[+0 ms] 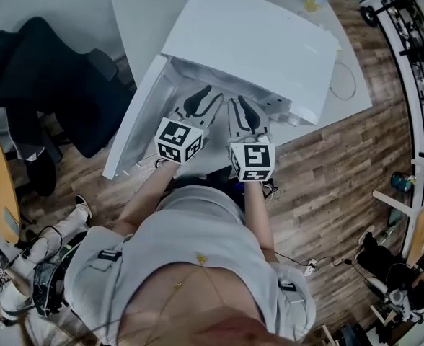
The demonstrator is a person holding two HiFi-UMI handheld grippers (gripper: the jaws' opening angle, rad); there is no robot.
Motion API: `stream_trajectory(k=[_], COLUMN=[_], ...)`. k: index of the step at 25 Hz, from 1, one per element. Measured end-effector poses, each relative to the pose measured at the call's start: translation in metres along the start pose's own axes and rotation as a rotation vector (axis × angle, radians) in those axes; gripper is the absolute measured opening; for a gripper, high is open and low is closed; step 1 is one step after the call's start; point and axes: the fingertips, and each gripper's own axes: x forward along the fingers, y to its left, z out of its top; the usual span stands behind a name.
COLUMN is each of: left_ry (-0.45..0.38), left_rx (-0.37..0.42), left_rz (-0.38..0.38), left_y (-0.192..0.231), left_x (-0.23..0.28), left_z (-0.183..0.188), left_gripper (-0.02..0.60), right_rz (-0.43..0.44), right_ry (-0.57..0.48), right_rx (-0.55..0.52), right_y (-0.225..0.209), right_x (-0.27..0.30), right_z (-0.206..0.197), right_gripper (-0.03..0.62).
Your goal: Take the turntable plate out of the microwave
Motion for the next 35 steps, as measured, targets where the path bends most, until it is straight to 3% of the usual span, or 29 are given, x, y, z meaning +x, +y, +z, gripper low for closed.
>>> stream_trajectory(k=[8,17,23,29,35], left_ry=[0.117,0.226,0.251,0.275,0.265], left_rx=[-0.032,-0.128,-0.322,-0.462,-0.591], left_rz=[0.054,0.113,0.161,0.145,0.122], left_y=[0.031,0.063,0.084,0.090,0.091], left_x=[0.025,0.041,0.041,0.050,0.067], left_z=[-0.055,-0.103,-0.127,-0.145,-0.151], left_gripper=[0.135,0.135,0.166,0.263,0.268], right_rz=[-0.072,-0.089,-0.112,-0.162,-0.119], right_ry=[0.138,0.252,0.266,0.292,0.291], right_rx=[0.024,0.072,0.289,0.493,0.758], right_y=[-0.021,-0.034,-0.047,-0.064,-0.064], right_x=[0.022,0.044,0.048,0.044,0.059], right_z=[-0.058,-0.109,-0.133,-0.160,-0.177], right_gripper=[0.077,0.081,0.123,0.236,0.249])
